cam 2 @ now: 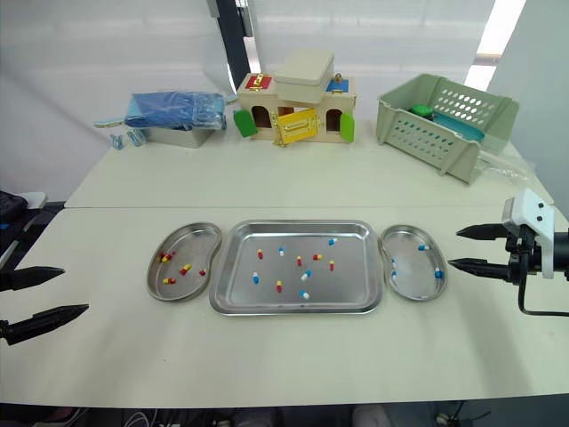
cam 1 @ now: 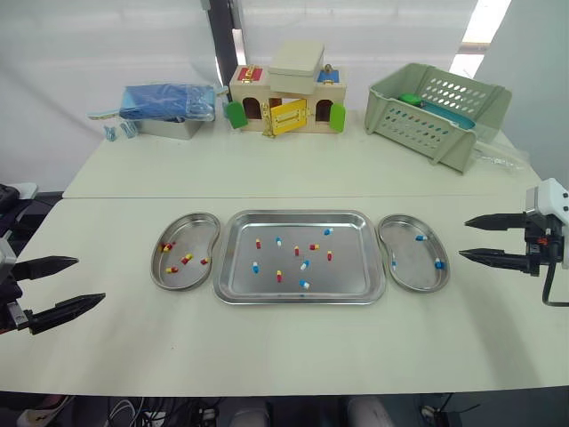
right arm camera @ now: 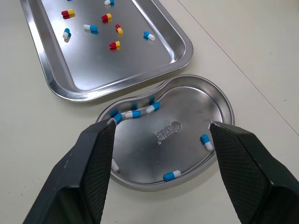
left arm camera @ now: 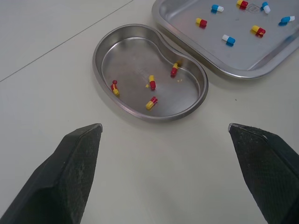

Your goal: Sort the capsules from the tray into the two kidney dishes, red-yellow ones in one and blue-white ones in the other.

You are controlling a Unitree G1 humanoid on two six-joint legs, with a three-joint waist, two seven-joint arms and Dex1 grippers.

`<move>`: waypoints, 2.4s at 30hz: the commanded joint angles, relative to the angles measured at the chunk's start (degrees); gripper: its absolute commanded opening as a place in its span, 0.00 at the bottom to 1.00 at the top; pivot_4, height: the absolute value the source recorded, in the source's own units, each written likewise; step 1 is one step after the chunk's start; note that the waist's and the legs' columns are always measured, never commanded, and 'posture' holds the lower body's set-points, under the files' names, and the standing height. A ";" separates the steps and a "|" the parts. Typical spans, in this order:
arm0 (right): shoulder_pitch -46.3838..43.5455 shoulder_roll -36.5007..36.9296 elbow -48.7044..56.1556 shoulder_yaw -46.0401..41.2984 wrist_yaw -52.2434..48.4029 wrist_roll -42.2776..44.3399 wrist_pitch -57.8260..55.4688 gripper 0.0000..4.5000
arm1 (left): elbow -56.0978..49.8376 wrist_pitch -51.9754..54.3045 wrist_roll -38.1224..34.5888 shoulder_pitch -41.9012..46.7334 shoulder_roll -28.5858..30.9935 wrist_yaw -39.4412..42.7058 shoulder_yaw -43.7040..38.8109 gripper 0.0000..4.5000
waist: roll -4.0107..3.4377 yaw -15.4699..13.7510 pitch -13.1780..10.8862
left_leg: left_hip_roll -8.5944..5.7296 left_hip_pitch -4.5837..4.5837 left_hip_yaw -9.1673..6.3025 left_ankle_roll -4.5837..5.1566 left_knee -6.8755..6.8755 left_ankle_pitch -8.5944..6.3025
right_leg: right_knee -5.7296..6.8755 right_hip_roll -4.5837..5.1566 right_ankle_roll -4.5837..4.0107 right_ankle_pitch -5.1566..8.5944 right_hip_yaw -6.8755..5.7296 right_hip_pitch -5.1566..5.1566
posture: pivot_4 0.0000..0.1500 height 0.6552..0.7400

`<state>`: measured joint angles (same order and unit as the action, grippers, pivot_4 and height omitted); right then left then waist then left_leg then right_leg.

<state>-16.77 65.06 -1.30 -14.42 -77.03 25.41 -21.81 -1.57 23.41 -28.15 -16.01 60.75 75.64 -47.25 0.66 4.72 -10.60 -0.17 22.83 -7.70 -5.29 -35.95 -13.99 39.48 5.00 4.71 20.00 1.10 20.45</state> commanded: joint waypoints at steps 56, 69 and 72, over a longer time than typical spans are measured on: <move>5.17 -2.19 27.44 -9.14 12.15 13.81 -14.06 0.75 | -7.45 4.24 -5.47 18.53 2.52 0.49 14.48 1.00 | 0.09 -0.53 -0.04 | 0.03 0.00 -0.06 0.00 -0.04 0.00 | -0.02 -0.04 0.00 0.00 -0.07 -0.09 | 1.00 1.00; -16.84 -9.19 12.13 15.51 1.54 5.19 -5.66 0.75 | -29.35 16.72 -13.86 -5.22 -6.59 -2.12 -12.43 1.00 | 0.10 -0.11 -0.04 | 0.07 -0.01 -0.07 0.00 -0.04 0.00 | -0.06 -0.05 0.00 0.00 -0.08 -0.08 | 1.00 1.00; -18.93 -10.76 10.40 17.67 -0.06 3.85 -4.61 0.75 | -31.49 17.28 -14.49 -8.62 -8.24 -2.60 -15.78 1.00 | 0.10 -0.35 -0.04 | 0.05 -0.01 -0.09 0.00 -0.04 0.00 | -0.12 -0.03 0.00 0.00 -0.10 -0.13 | 1.00 1.00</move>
<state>-34.26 54.48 9.05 3.68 -76.02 29.73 -27.85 -31.27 40.34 -41.34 -24.00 52.99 73.32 -59.71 0.76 4.37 -10.64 -0.12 22.81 -7.79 -5.29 -35.99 -13.99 39.34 4.97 4.70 20.00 1.00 20.31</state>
